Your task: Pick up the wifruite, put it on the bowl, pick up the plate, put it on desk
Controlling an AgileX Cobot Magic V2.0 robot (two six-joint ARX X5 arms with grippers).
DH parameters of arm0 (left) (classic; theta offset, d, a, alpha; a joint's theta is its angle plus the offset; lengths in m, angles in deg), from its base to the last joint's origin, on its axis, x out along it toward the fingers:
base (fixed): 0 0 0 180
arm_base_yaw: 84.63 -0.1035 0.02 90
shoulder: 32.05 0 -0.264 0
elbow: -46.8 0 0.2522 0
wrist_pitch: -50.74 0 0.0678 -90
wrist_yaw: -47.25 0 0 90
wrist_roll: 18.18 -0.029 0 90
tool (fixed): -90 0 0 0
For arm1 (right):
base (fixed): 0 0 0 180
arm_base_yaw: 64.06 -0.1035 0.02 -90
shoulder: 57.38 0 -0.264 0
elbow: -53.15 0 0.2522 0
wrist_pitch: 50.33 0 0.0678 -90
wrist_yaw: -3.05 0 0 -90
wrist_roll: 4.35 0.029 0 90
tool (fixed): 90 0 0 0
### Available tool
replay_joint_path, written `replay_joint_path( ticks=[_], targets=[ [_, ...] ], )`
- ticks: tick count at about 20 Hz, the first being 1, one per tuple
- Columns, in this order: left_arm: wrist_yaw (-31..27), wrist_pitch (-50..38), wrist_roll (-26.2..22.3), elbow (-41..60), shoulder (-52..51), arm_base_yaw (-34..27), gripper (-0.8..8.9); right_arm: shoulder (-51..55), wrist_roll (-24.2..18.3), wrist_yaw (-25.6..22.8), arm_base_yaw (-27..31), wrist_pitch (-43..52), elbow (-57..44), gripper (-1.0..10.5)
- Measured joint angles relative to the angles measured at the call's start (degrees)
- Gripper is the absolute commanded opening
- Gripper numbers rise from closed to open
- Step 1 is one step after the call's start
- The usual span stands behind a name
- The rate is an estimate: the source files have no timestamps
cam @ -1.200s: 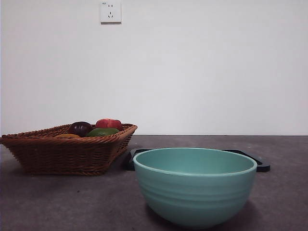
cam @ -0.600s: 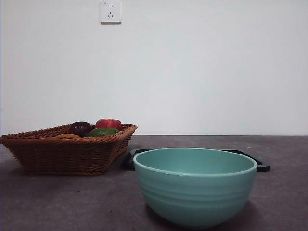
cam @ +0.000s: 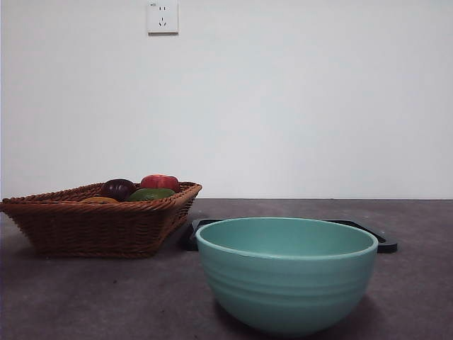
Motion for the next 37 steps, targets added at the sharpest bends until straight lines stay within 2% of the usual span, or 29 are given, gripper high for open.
replay_joint_path(
  ticks=[5, 8, 16, 21, 28, 33, 37],
  targets=[
    [0.00, 0.31, 1.11, 0.00, 0.00, 0.00, 5.45, 0.00, 0.02, -0.28, 0.00, 0.00, 0.00, 5.5],
    [0.00, 2.19, 1.88, -0.17, 0.90, 0.04, 5.45, 0.00, 0.02, -2.03, 0.00, -0.13, 0.00, 5.5],
    [-0.57, 7.04, 1.81, -4.76, 16.59, 0.04, 5.31, 0.00, 0.04, -2.08, 0.00, -4.33, 0.00, 5.5],
    [-9.03, 8.70, 1.38, -10.01, 29.81, 0.50, 5.31, 0.00, 0.04, -2.38, 0.00, -6.56, 0.74, 5.5],
    [-23.45, 11.58, -1.49, -22.56, 47.78, 4.13, 5.31, 0.00, 0.00, -6.01, 0.00, -10.67, 8.11, 5.5],
    [-28.59, 11.28, -1.73, -28.17, 59.67, 5.31, 5.30, 0.04, -0.02, -5.99, 0.00, -13.38, 10.38, 5.5],
    [-30.23, 8.02, -1.75, -28.96, 67.93, 5.29, 5.26, 0.57, -0.02, -6.01, 0.00, -14.43, 10.38, 5.5]
  ],
)
